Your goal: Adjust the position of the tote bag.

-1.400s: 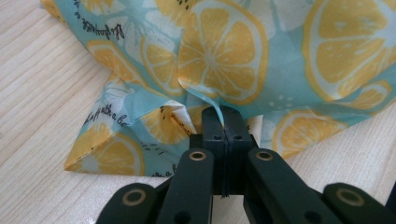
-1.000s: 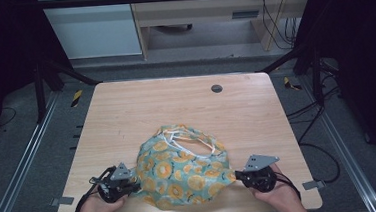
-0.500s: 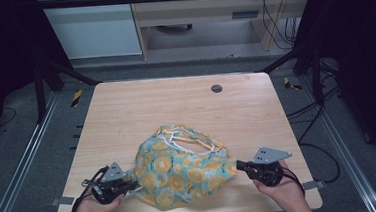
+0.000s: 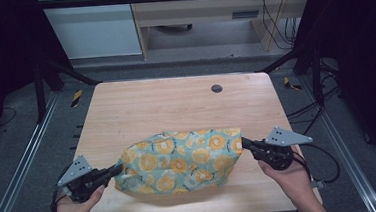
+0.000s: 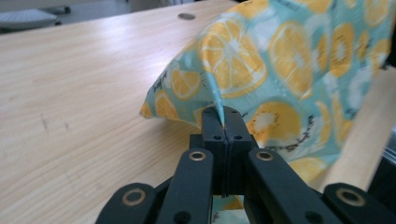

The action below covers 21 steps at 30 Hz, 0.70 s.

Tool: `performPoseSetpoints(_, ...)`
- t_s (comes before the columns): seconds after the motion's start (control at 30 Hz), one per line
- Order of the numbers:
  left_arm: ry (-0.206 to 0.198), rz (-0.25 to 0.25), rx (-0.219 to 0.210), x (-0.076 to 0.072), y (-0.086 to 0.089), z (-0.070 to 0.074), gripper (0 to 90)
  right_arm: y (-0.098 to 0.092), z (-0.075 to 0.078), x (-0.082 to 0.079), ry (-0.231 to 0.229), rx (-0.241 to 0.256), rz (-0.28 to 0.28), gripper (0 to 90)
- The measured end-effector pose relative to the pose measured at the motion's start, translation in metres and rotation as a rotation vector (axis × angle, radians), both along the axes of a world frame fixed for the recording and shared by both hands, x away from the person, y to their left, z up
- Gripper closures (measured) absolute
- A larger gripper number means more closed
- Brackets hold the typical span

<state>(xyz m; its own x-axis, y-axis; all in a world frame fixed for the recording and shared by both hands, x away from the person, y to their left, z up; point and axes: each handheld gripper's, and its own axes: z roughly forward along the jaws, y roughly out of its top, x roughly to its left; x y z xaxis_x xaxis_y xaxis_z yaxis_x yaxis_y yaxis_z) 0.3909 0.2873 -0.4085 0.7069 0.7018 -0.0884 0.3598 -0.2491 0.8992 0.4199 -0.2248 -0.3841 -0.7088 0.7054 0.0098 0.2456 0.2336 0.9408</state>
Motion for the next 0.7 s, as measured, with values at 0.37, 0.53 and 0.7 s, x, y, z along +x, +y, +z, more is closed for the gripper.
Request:
performPoseSetpoints(0.37,-0.027,-0.191,0.009,-0.035,-0.006,0.018,90.0,0.000,0.034,-0.040,-0.085,0.090,0.142,90.0)
performPoseSetpoints(0.53,-0.011,-0.326,0.139,-0.048,-0.023,0.003,89.9,0.003,0.011,-0.057,-0.030,0.103,0.297,90.0)
performPoseSetpoints(0.7,0.081,-0.402,0.310,-0.044,-0.052,-0.030,90.0,0.013,-0.020,-0.063,0.050,0.079,0.409,90.0)
